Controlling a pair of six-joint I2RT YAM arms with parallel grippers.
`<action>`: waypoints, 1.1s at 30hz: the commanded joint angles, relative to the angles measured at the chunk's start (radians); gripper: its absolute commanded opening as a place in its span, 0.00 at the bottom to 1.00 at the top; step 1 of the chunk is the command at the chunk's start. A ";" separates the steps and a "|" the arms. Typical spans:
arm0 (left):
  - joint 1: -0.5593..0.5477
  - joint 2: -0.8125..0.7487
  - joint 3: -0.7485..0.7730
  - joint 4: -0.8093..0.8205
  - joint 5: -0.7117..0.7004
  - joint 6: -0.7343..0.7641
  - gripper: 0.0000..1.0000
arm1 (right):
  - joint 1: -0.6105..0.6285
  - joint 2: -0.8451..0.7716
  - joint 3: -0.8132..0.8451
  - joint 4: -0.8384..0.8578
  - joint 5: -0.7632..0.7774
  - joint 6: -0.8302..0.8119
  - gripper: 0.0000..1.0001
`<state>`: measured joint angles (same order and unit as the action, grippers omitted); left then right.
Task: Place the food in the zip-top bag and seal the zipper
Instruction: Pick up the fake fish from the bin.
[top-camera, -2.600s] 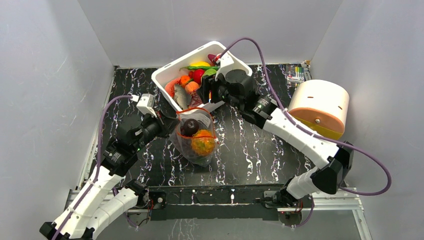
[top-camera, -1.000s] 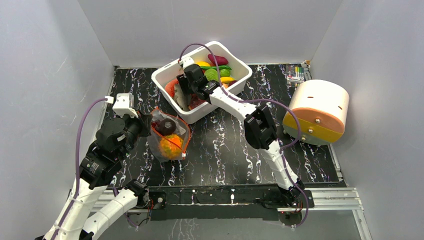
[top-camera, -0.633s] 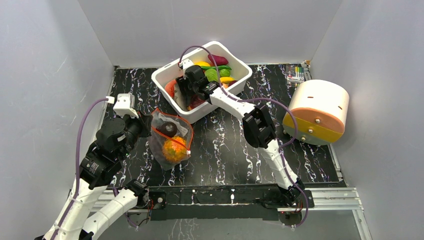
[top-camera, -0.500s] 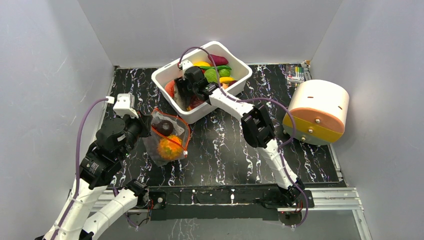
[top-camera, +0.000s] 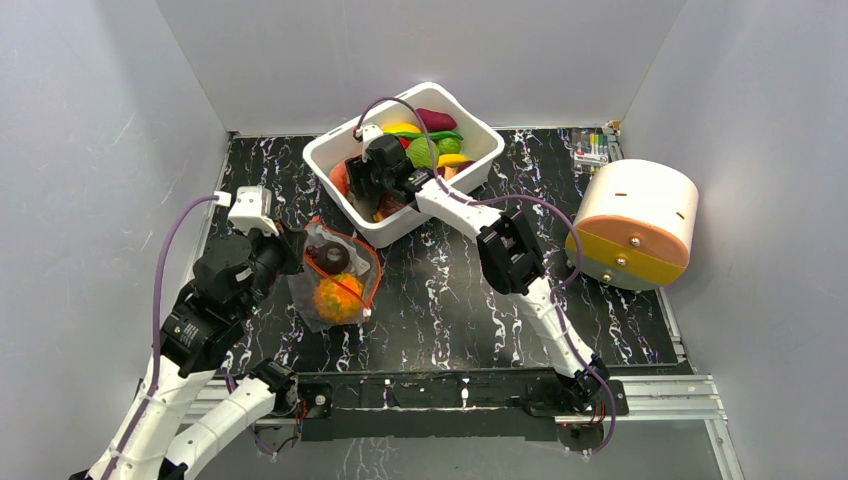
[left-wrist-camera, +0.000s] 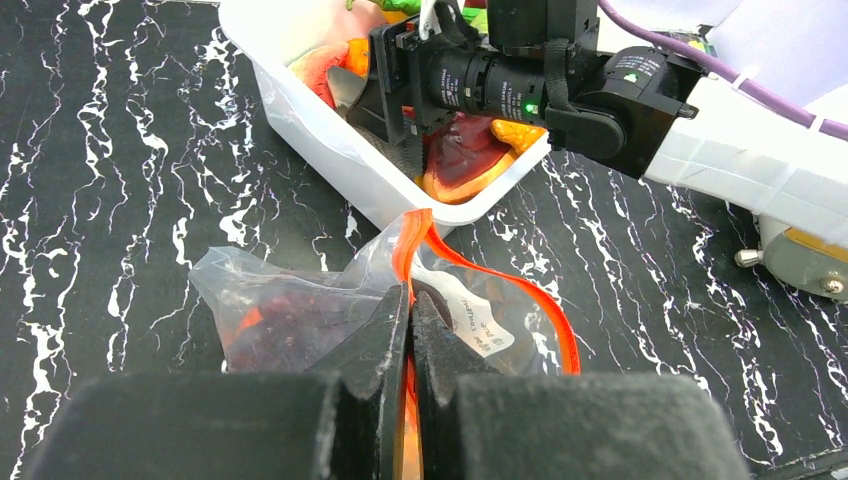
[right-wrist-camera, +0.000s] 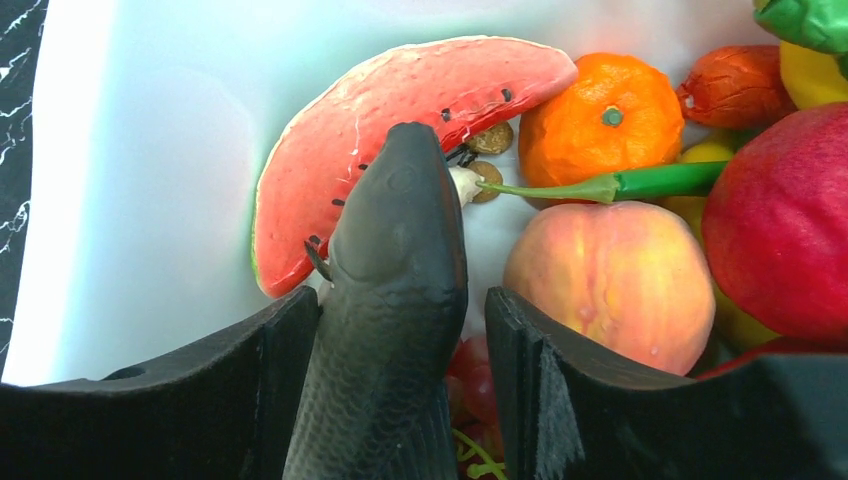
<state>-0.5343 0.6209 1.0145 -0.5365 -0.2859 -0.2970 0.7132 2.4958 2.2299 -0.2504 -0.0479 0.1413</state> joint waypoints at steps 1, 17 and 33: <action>-0.004 0.000 0.039 0.058 0.013 -0.001 0.00 | 0.005 0.038 0.039 0.010 -0.016 0.001 0.55; -0.004 0.001 0.033 0.055 0.068 0.016 0.00 | -0.001 -0.087 -0.008 0.018 -0.002 0.013 0.19; -0.003 0.021 0.038 0.145 0.358 -0.056 0.00 | -0.002 -0.308 -0.173 0.034 0.057 0.033 0.14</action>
<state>-0.5343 0.6426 1.0149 -0.4995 -0.0349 -0.3134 0.7113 2.3081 2.0903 -0.2577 -0.0143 0.1673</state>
